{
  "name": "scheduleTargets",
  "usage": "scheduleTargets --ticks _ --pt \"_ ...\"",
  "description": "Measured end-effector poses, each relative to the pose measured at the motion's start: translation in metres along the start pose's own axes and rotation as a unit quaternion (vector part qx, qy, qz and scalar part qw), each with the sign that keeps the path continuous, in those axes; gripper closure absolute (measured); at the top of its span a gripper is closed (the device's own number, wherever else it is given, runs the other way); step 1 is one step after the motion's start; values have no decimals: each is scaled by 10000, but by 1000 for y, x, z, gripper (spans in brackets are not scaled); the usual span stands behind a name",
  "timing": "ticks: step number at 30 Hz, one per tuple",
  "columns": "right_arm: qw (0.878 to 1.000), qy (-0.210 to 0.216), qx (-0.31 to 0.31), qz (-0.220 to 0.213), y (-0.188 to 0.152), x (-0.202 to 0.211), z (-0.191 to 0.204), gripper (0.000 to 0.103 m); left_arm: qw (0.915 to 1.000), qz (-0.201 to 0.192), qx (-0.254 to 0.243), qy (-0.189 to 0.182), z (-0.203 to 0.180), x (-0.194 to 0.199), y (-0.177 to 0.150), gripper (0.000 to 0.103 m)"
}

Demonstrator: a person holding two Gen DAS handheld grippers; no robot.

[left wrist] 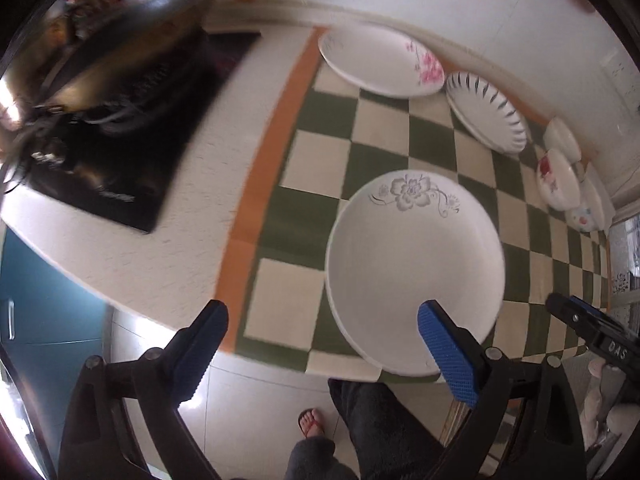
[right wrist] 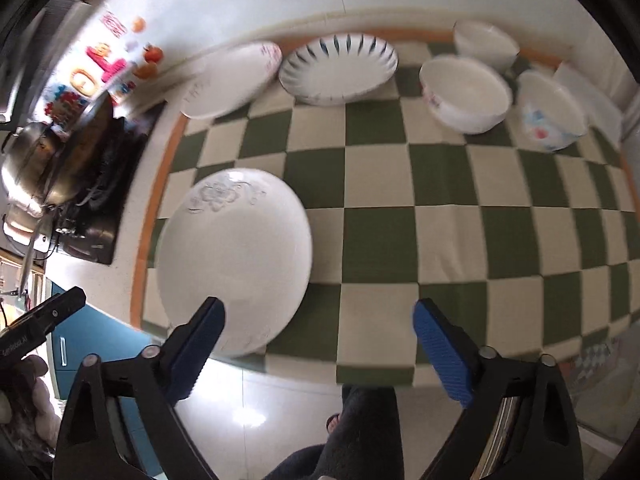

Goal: Organize plates and bowls
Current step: 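Lower the right tool and grasp the grey-flower plate's rim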

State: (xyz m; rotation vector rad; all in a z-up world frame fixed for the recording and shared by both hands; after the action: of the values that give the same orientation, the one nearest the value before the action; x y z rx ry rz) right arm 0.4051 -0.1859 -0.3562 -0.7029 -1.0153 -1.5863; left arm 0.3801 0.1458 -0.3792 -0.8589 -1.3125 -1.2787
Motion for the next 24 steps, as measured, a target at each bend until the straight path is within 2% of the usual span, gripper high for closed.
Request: scheduleTargets --ticks 2,4,6,9,12,14,15,16,20,21,24 --pt "9991 170 -143 350 16 -32 -13 19 9997 223 -24 3 -8 -25 11 15" --pt "9969 308 -249 674 29 -59 -22 31 9990 445 -2 -68 -13 -49 19 18" --pt "9936 515 -259 973 40 -83 -25 38 9979 637 54 -122 -15 -66 26 22" --pt "9907 535 -117 1249 53 -108 -28 43 9955 887 135 -292 -17 -84 32 30" --pt "9861 624 -170 1531 54 -123 -25 51 9934 1056 56 -450 -23 -94 34 43" --pt "9831 728 -194 1671 55 -132 -22 59 9922 1158 -74 -466 -28 -100 33 61" --pt "9822 727 -185 1723 56 -136 -23 65 9910 1230 -121 -513 -30 -102 32 64" --pt "9815 725 -167 1766 57 -140 -23 72 9916 1179 -156 -506 -31 -101 33 67" --pt "9800 755 -223 1830 55 -142 -20 83 9906 1189 -283 -616 -37 -100 36 72" --pt "9793 821 -271 1828 54 -143 -19 88 9906 1187 -304 -614 -38 -100 37 72" --pt "9821 710 -217 1731 52 -141 -14 88 9905 1197 -319 -605 -41 -99 39 72"
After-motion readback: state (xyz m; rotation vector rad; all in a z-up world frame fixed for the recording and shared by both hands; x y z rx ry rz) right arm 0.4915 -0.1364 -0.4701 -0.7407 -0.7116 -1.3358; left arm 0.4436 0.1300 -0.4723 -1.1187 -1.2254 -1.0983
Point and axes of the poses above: each gripper's, at about its wrist camera, not at the fingertips, and x roughly against the way its jaws point, z to its left, y to its top, the point moved 6 cm from there along -x, roughly the way its jaws point, and after that the axes turned 14 degrees about y, right-handed, at the moved point
